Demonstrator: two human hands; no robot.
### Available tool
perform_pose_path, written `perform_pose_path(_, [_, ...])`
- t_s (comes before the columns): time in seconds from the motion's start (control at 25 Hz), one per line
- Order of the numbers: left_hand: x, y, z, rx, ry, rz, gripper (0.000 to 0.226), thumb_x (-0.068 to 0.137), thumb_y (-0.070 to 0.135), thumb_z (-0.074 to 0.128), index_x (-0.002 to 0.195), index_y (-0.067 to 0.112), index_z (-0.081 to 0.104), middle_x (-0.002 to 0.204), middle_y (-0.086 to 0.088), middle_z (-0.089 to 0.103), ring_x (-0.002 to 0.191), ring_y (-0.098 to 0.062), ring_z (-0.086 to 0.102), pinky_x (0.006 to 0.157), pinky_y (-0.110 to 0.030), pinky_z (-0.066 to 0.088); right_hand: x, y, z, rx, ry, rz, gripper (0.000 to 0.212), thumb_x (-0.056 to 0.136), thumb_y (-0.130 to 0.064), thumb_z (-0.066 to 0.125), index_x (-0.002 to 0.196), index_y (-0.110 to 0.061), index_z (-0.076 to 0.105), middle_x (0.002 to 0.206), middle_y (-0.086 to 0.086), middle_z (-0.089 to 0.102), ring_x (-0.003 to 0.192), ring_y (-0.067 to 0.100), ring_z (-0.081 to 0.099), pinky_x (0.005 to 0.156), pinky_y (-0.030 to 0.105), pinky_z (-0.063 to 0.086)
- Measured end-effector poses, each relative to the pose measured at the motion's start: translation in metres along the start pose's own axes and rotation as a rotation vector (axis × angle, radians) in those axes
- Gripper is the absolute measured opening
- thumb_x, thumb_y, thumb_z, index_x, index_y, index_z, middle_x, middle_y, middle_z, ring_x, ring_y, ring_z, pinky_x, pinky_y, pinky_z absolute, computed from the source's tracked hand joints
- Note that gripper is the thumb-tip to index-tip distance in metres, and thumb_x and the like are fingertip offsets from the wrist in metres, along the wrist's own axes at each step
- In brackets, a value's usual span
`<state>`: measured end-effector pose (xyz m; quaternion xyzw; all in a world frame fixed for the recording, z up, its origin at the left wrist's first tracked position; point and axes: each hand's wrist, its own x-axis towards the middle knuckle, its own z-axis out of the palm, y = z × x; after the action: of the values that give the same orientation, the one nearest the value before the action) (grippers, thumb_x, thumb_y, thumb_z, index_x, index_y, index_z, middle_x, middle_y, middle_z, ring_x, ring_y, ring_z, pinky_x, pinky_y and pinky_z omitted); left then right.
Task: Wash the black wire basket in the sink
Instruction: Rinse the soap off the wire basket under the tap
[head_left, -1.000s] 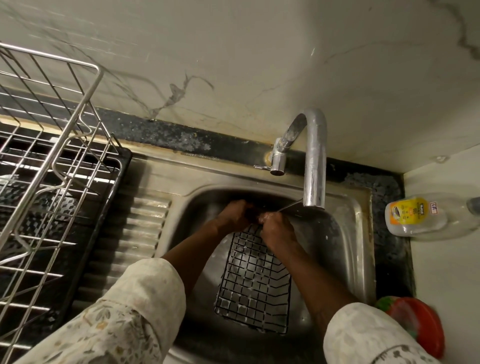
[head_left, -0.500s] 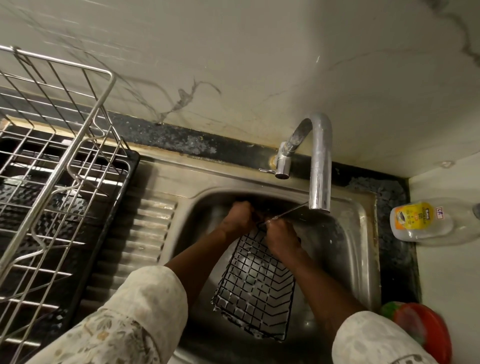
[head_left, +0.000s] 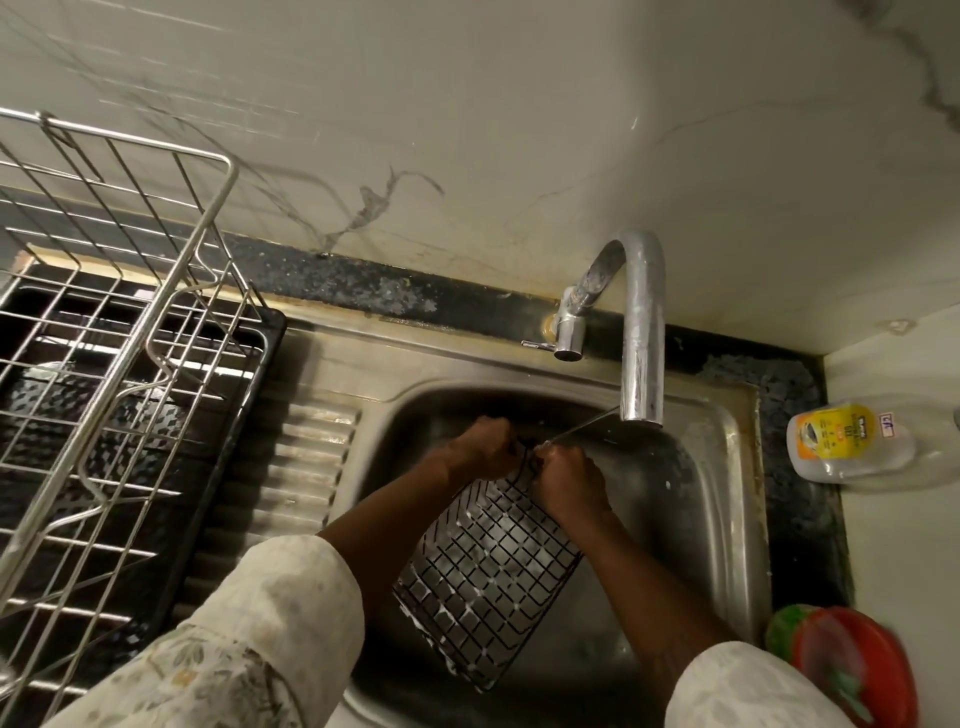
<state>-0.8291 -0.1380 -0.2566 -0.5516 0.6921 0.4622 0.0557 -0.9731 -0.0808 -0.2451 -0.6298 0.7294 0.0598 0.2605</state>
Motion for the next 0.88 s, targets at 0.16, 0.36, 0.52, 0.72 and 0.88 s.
perform_pose_path(0.16, [0.0, -0.002, 0.0, -0.005, 0.044, -0.002, 0.02, 0.091, 0.012, 0.064, 0.108, 0.003, 0.071, 0.104, -0.013, 0.072, 0.099, -0.025, 0.069, 0.077, -0.022, 0.049, 0.002, -0.003, -0.002, -0.044, -0.011, -0.032, 0.023, 0.093, -0.015, 0.059, 0.111, -0.025, 0.07, 0.107, 0.006, 0.069, 0.1, 0.028, 0.068, 0.084, 0.041, 0.058])
perform_pose_path(0.36, [0.002, 0.002, 0.011, -0.025, 0.058, 0.053, 0.021, 0.09, 0.02, 0.071, 0.107, 0.008, 0.074, 0.103, -0.007, 0.074, 0.095, -0.016, 0.069, 0.078, -0.019, 0.046, -0.001, -0.004, 0.001, -0.007, -0.008, -0.019, 0.012, 0.094, -0.023, 0.063, 0.104, -0.024, 0.07, 0.095, 0.001, 0.07, 0.084, 0.017, 0.067, 0.075, 0.036, 0.059])
perform_pose_path(0.52, [0.009, 0.013, 0.017, -0.016, -0.024, 0.067, 0.022, 0.093, 0.022, 0.068, 0.111, 0.01, 0.073, 0.107, -0.008, 0.071, 0.1, -0.02, 0.067, 0.079, -0.023, 0.046, 0.003, 0.005, 0.001, -0.002, 0.002, -0.019, 0.019, 0.096, -0.018, 0.059, 0.111, -0.023, 0.069, 0.102, 0.003, 0.07, 0.091, 0.02, 0.068, 0.079, 0.036, 0.06])
perform_pose_path(0.72, [0.014, 0.013, 0.011, 0.007, -0.029, 0.051, 0.025, 0.091, 0.025, 0.07, 0.11, 0.01, 0.075, 0.106, -0.009, 0.073, 0.1, -0.022, 0.068, 0.077, -0.022, 0.045, 0.009, 0.014, 0.0, 0.064, 0.009, 0.081, 0.019, 0.093, -0.024, 0.061, 0.112, -0.025, 0.067, 0.108, 0.005, 0.066, 0.1, 0.024, 0.065, 0.082, 0.04, 0.058])
perform_pose_path(0.88, [0.014, 0.005, 0.008, -0.029, -0.01, -0.022, 0.02, 0.089, 0.015, 0.069, 0.105, 0.007, 0.076, 0.105, -0.009, 0.074, 0.101, -0.023, 0.068, 0.076, -0.023, 0.048, 0.009, 0.022, 0.001, 0.081, 0.035, 0.155, 0.013, 0.091, -0.023, 0.066, 0.104, -0.023, 0.065, 0.104, 0.003, 0.065, 0.092, 0.019, 0.064, 0.075, 0.034, 0.059])
